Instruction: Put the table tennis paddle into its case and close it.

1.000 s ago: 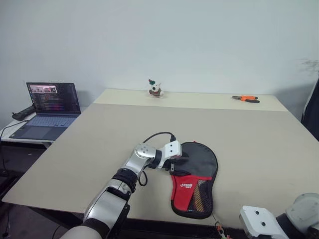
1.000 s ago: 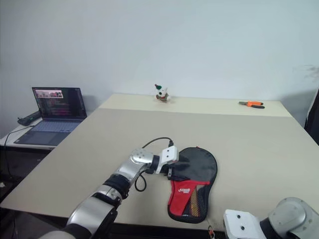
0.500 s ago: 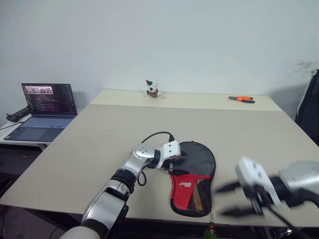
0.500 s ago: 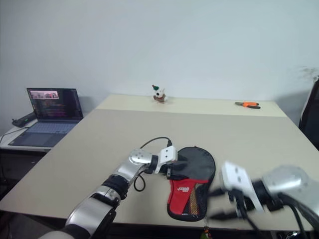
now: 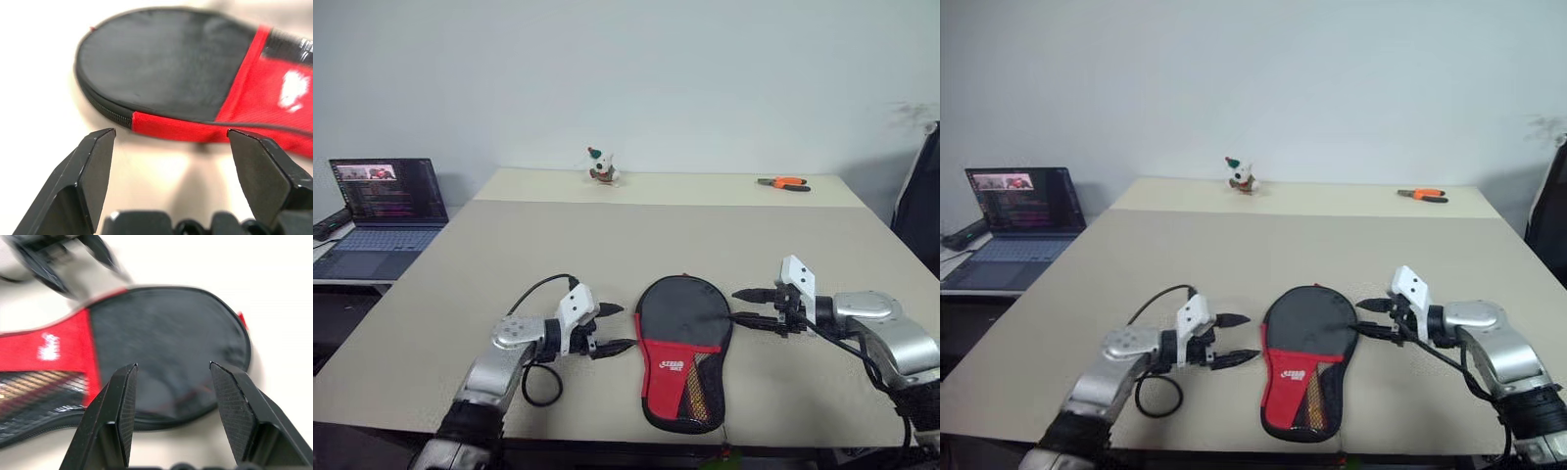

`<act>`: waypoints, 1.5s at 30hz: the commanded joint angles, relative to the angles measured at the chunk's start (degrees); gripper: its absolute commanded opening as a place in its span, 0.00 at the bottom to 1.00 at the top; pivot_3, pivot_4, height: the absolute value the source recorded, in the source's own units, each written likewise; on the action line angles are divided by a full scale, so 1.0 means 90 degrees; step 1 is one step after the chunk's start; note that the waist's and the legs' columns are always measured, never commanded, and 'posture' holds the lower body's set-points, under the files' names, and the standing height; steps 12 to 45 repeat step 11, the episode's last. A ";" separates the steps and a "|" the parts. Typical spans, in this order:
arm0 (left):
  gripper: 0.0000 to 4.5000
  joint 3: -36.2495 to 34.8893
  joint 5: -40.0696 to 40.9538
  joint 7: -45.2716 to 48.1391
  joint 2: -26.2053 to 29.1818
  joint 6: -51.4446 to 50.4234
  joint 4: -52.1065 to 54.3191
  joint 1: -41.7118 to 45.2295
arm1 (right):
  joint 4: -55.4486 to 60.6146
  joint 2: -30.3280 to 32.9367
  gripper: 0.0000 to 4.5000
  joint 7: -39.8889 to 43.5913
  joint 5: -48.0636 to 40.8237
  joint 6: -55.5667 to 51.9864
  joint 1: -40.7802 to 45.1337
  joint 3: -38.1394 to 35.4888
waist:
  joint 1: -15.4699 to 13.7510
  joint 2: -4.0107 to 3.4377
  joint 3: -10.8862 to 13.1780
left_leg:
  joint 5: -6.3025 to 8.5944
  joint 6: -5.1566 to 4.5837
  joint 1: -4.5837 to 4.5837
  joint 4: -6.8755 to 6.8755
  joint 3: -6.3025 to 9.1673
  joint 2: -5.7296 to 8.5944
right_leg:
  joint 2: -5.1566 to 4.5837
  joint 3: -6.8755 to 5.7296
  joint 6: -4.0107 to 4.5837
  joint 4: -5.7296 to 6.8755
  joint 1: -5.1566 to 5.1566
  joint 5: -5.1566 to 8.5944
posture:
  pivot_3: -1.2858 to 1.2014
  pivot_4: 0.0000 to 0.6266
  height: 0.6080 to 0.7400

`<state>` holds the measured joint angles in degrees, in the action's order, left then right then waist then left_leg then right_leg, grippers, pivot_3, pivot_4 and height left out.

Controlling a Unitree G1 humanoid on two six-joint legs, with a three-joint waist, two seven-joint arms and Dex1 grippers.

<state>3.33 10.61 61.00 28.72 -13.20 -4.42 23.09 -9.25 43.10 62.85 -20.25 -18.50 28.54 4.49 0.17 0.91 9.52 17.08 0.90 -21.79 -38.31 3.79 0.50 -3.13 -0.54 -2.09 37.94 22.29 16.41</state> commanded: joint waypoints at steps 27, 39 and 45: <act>0.89 -0.0187 0.0225 -0.0500 0.0392 -0.0359 0.0745 -0.0106 | -0.0829 0.0457 0.57 0.0392 0.0470 0.0689 0.0380 -0.0342 | -0.0006 -0.0021 0.0011 | -0.0009 0.0016 0.0004 -0.0002 -0.0010 0.0001 | 0.0006 -0.0006 0.0000 0.0005 0.0000 0.0000 | 0.52 0.24 1.00; 0.89 -0.0187 0.0225 -0.0500 0.0392 -0.0359 0.0745 -0.0106 | -0.0829 0.0457 0.57 0.0392 0.0470 0.0689 0.0380 -0.0342 | -0.0006 -0.0021 0.0011 | -0.0009 0.0016 0.0004 -0.0002 -0.0010 0.0001 | 0.0006 -0.0006 0.0000 0.0005 0.0000 0.0000 | 0.52 0.24 1.00; 0.89 -0.0187 0.0225 -0.0500 0.0392 -0.0359 0.0745 -0.0106 | -0.0829 0.0457 0.57 0.0392 0.0470 0.0689 0.0380 -0.0342 | -0.0006 -0.0021 0.0011 | -0.0009 0.0016 0.0004 -0.0002 -0.0010 0.0001 | 0.0006 -0.0006 0.0000 0.0005 0.0000 0.0000 | 0.52 0.24 1.00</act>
